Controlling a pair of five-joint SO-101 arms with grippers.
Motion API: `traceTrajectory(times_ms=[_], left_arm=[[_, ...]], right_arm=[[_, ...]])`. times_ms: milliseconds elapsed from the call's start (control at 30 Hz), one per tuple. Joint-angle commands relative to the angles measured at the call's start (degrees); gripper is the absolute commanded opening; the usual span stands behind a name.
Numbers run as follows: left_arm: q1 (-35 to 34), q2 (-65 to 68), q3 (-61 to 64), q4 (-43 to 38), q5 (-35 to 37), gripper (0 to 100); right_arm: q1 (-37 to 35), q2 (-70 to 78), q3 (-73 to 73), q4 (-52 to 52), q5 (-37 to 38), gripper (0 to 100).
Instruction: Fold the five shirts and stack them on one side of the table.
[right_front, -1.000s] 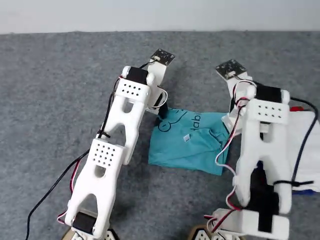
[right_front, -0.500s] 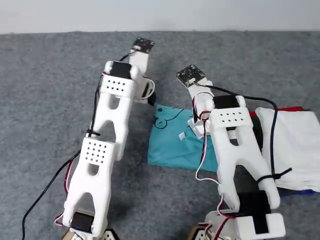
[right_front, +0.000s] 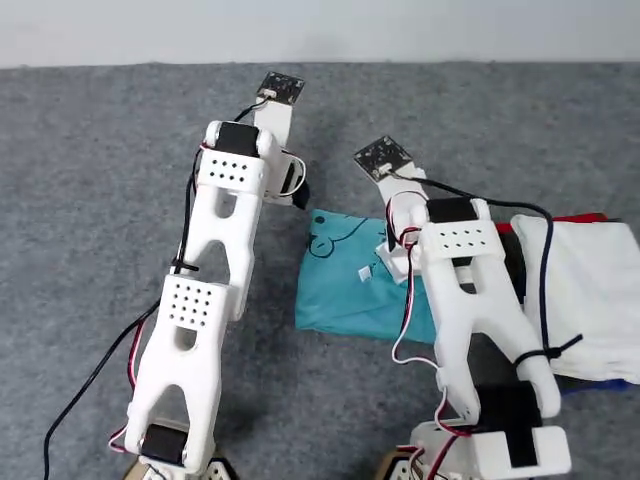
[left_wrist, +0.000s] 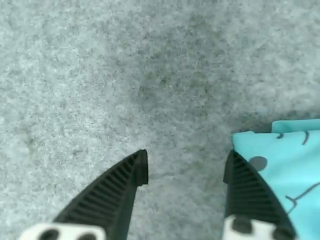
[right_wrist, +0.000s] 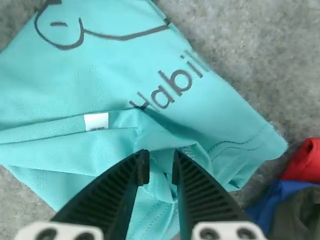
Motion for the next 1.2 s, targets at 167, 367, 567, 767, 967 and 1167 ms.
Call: traceTrajectory(times_ms=[167, 367, 567, 767, 967, 1167], left_arm=[[-0.53, -1.41, -1.8, 1.14, 0.35, 25], [-0.62, -1.49, -1.8, 1.14, 0.35, 25], [-0.62, -1.49, -1.8, 1.14, 0.35, 25], [-0.62, -1.49, -1.8, 1.14, 0.35, 25], [-0.62, -1.49, -1.71, 1.14, 0.35, 25], [-3.43, -0.97, -1.71, 1.14, 0.26, 25]], right_arm=[[0.48, -0.48, 2.29, -3.82, -0.26, 5.4], [2.59, -0.92, 2.55, -3.65, -0.09, 1.0], [6.81, -4.44, 1.85, 2.24, 3.16, 1.0], [8.57, -12.09, 1.93, 9.36, 4.66, 1.8], [3.65, -12.88, 1.93, 9.45, 0.79, 20.9], [-2.42, -11.38, 1.93, 3.47, -2.37, 17.4]])
